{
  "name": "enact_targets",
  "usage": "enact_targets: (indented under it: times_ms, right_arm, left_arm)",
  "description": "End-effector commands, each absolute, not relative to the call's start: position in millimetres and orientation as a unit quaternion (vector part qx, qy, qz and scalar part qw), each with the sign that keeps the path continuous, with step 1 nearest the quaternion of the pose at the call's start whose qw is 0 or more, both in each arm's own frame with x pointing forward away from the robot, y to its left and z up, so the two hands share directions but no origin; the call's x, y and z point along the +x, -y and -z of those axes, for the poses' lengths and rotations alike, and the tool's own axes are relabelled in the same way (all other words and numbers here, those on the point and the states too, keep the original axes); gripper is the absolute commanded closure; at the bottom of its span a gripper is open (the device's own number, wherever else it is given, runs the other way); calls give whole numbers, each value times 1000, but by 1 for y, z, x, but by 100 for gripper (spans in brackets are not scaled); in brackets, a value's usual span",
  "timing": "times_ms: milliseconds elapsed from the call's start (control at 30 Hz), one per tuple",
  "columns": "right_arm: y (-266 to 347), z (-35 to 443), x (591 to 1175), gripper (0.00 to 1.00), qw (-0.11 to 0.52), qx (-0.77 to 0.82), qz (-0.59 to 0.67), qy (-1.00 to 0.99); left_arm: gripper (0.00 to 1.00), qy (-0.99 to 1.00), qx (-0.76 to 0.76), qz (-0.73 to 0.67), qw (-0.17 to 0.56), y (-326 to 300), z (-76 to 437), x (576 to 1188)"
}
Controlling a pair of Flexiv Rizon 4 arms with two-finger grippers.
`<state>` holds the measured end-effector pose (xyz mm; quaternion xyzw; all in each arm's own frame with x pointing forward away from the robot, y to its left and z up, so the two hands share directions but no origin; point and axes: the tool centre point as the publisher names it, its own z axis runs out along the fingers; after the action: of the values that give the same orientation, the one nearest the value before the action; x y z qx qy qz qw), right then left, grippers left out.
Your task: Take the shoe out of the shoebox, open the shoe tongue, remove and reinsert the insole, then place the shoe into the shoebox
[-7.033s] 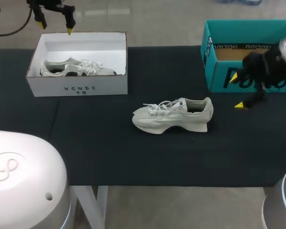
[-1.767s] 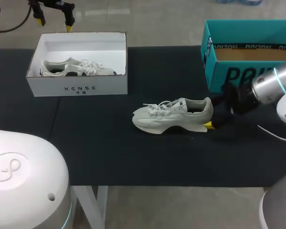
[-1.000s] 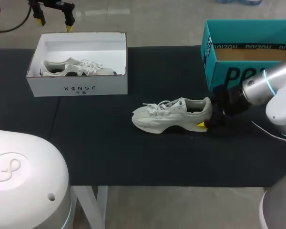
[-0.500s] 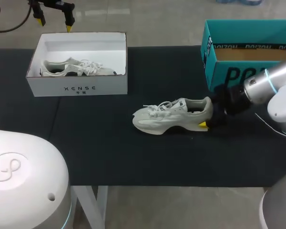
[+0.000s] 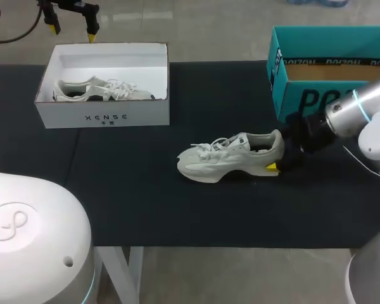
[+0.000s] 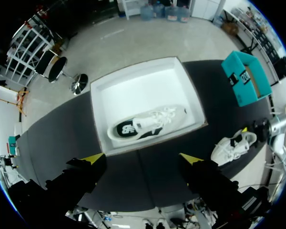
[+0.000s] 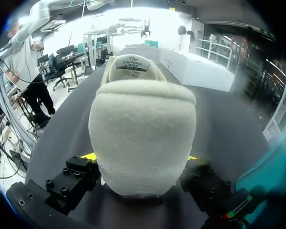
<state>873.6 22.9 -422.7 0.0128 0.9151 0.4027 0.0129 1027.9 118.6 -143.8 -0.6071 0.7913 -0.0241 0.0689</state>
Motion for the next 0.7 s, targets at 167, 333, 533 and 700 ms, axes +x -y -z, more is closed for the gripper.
enact_targets:
  times_ms: [167,333,533,700]
  right_arm:
    - [-25,428,868,100,13,15,-401,-916]
    - [-25,429,869,100,17,22,-396,-918]
    - [-25,429,869,100,17,22,-396,-918]
    - [-25,429,869,100,17,22,-396,-918]
  left_arm:
    - [0,-791,-607,23,68,-119,144,1029]
    - [0,-791,-607,23,68,-119,144,1029]
    - [0,-791,-607,23,68,-119,144,1029]
    - [0,-791,-607,23,68,-119,144,1029]
